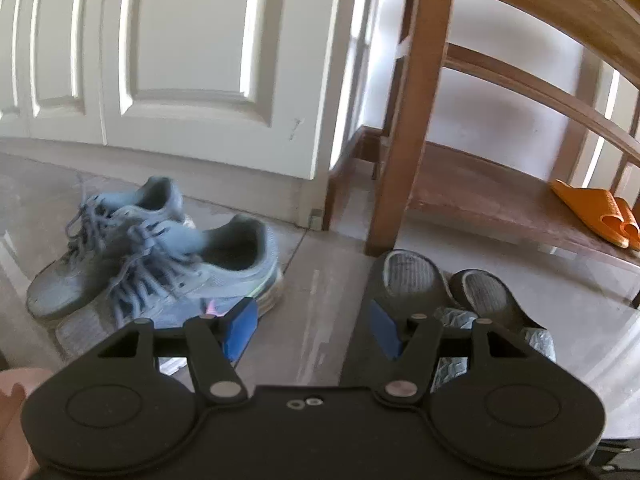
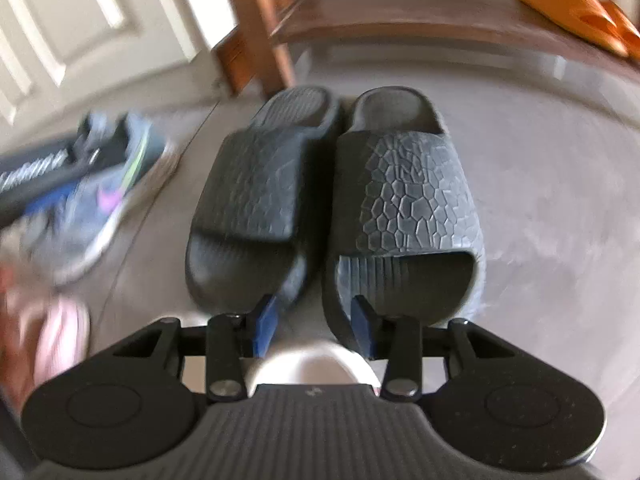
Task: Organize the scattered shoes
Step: 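Insert the right tool fingers into both black slides and close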
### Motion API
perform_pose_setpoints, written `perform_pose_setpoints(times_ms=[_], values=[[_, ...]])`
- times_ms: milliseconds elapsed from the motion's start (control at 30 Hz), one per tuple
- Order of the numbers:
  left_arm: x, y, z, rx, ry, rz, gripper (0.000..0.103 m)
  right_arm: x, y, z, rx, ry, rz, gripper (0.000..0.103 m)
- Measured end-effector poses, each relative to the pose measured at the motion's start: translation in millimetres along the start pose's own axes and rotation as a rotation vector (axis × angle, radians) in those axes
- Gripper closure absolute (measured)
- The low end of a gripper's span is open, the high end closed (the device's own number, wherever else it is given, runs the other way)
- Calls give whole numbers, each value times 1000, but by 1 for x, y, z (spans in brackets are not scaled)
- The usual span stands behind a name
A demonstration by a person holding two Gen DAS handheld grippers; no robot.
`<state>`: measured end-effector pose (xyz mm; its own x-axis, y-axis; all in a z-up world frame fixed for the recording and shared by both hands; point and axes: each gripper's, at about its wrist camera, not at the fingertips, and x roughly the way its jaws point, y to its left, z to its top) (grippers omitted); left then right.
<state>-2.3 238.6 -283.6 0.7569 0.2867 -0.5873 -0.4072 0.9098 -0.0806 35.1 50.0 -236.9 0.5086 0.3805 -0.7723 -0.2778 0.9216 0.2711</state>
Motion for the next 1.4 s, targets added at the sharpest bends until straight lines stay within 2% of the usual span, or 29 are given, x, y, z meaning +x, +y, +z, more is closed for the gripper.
perform_pose_setpoints(times_ms=[167, 300, 400, 533, 633, 767, 933, 1033, 1167, 1233, 1333, 1400], values=[[-2, 6, -6, 23, 7, 7, 41, 15, -2, 5, 80, -29, -18, 50], [-1, 11, -9, 8, 21, 11, 41, 19, 4, 8, 38, -17, -47, 50], [0, 12, -9, 5, 25, 6, 41, 23, 1, 18, 40, -13, -32, 50], [1, 11, -8, 4, 27, -6, 41, 33, -5, 34, 73, 78, -10, 47], [3, 10, -8, -4, 37, -16, 41, 34, -3, 36, 26, 76, -9, 47], [2, 8, -8, 5, 34, -30, 41, 32, -7, 33, -78, 27, -33, 47], [5, 4, -10, 6, 42, -41, 41, 21, -31, 25, -83, -73, -144, 45], [7, 1, -10, 10, 45, -48, 41, 21, -36, 23, -116, -107, -164, 44], [8, -2, -10, 13, 46, -57, 41, 25, -42, 9, -210, -159, -75, 43], [8, -3, -11, 16, 45, -60, 41, 29, -40, 4, -244, -177, -41, 37], [9, -4, -11, 21, 46, -60, 41, 31, -38, -6, -314, -217, -41, 38], [10, -5, -11, 20, 46, -61, 41, 32, -40, -7, -309, -233, -52, 38]])
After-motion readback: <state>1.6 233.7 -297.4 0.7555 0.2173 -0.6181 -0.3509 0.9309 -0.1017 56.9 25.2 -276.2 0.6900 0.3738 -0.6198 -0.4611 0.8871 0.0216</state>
